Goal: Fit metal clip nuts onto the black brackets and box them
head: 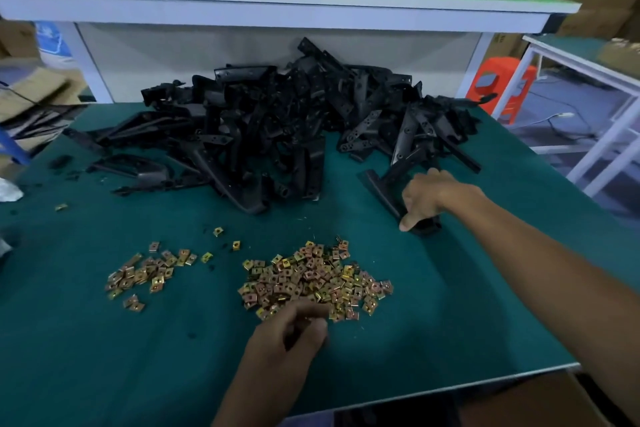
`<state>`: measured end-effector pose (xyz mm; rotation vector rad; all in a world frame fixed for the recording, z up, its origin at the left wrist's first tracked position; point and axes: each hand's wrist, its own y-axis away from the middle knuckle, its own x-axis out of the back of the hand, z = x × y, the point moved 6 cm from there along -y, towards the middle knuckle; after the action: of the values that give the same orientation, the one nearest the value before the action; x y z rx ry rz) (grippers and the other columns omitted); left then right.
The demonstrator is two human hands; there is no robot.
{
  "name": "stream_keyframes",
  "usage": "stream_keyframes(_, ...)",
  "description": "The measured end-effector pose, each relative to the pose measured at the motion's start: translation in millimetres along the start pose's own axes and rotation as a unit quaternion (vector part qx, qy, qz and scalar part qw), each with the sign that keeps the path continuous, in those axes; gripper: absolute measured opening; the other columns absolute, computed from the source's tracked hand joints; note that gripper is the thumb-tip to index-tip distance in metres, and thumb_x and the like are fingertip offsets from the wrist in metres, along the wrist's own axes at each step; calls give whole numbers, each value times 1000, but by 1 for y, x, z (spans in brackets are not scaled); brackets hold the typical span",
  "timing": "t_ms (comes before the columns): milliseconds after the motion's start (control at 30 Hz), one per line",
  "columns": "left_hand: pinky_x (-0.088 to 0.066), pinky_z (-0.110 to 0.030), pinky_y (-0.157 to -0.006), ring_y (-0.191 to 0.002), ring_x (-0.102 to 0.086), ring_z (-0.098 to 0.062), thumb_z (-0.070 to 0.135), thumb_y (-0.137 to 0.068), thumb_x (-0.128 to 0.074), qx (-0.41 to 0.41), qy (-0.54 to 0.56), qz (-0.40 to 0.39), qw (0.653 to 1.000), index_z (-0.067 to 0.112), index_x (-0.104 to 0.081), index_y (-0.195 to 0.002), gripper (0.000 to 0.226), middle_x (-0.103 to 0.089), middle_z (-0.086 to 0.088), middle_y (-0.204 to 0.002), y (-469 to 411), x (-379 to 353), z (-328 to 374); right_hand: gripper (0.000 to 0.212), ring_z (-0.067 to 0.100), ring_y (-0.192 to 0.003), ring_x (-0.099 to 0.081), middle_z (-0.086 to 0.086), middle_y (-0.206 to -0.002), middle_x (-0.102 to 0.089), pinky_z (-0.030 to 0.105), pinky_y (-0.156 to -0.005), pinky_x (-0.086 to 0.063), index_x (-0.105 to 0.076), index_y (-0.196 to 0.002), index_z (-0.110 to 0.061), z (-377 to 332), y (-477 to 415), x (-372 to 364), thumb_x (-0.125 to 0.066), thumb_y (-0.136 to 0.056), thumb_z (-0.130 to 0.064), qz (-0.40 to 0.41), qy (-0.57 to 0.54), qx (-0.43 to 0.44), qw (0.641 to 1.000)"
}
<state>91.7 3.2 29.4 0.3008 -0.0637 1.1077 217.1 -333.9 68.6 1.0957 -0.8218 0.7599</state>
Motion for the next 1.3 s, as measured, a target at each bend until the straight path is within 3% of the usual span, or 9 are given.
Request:
stream_keyframes(300, -46, -8, -72, -89, -62, 6, 31, -101, -55, -139, -231, 75, 960, 37, -65, -108, 14, -69, 24, -94, -61, -3, 45, 45, 20, -86, -57, 2, -96, -61, 32, -66, -42, -58, -101, -14, 22, 17, -22, -82, -81, -47, 33, -204, 0, 978)
stream_keyframes(467, -46, -32, -97, -118, -52, -21, 22, -103, -50, -181, -403, 75, 894, 18, -64, -127, 28, -64, -2, -122, -122, -25, 50, 52, 17, -67, -62, 2, -71, -72, 30, -60, -44, -63, -72, -12, 28, 16, -39, -83, -73, -60, -28, -262, -29, 964)
stream_keyframes(600, -44, -38, -98, -120, -47, -29, 22, -104, -49, -160, -493, 32, 854, 21, -64, -128, 28, -59, -8, -124, -144, -39, 42, 50, 15, -77, -63, -2, -85, -68, 28, -63, -47, -65, -79, -16, 31, 24, -47, -86, -70, -60, -36, -297, -38, 953)
stream_keyframes(767, -46, -39, -96, -111, -54, -26, 27, -103, -52, -158, -464, 42, 871, 17, -66, -111, 18, -66, -3, -111, -146, -31, 43, 45, 12, -84, -59, -4, -97, -64, 24, -62, -43, -64, -102, -12, 25, 45, -59, -84, -79, -45, -49, -395, -20, 917)
stream_keyframes(933, -48, -30, -85, -102, -62, -16, 27, -107, -46, -148, -298, 59, 941, 16, -62, -118, 22, -68, 3, -109, -124, -13, 45, 31, 5, -97, -60, -10, -115, -64, 28, -79, -55, -60, -113, -28, 7, 79, -72, -78, -89, -37, -93, -485, 31, 869)
stream_keyframes(1000, -45, -23, -87, -106, -61, -8, 28, -107, -43, -138, -228, 41, 963, 23, -62, -127, 27, -66, 11, -115, -113, -7, 45, 16, 5, -76, -60, -7, -89, -66, 33, -67, -57, -61, -92, -21, 3, 91, -74, -75, -93, -28, -74, -550, 46, 830)
stream_keyframes(1067, -44, -16, -79, -94, -60, 0, 27, -107, -43, -117, -144, 38, 982, 32, -67, -119, 27, -67, 17, -106, -102, -1, 44, 24, 8, -54, -53, -4, -64, -57, 27, -50, -47, -55, -77, -12, 2, 100, -74, -70, -95, -17, -16, -628, 54, 776)
stream_keyframes(1167, -46, -15, -64, -68, -54, -1, 25, -107, -48, -55, 16, 27, 998, 33, -70, -109, 24, -68, 7, -93, -91, 3, 39, 14, 11, -55, -56, 3, -68, -62, 23, -51, -47, -61, -82, -6, -4, 118, -75, -66, -95, -6, 68, -719, 46, 690)
stream_keyframes(1300, -48, -19, -74, -81, -59, -1, 14, -100, -60, -33, 109, -1, 993, 28, -69, -115, 22, -64, 5, -100, -83, 3, 37, 24, 11, -58, -59, 5, -67, -64, 21, -50, -48, -69, -72, -11, -31, 141, -90, -67, -92, 1, 124, -792, 44, 597)
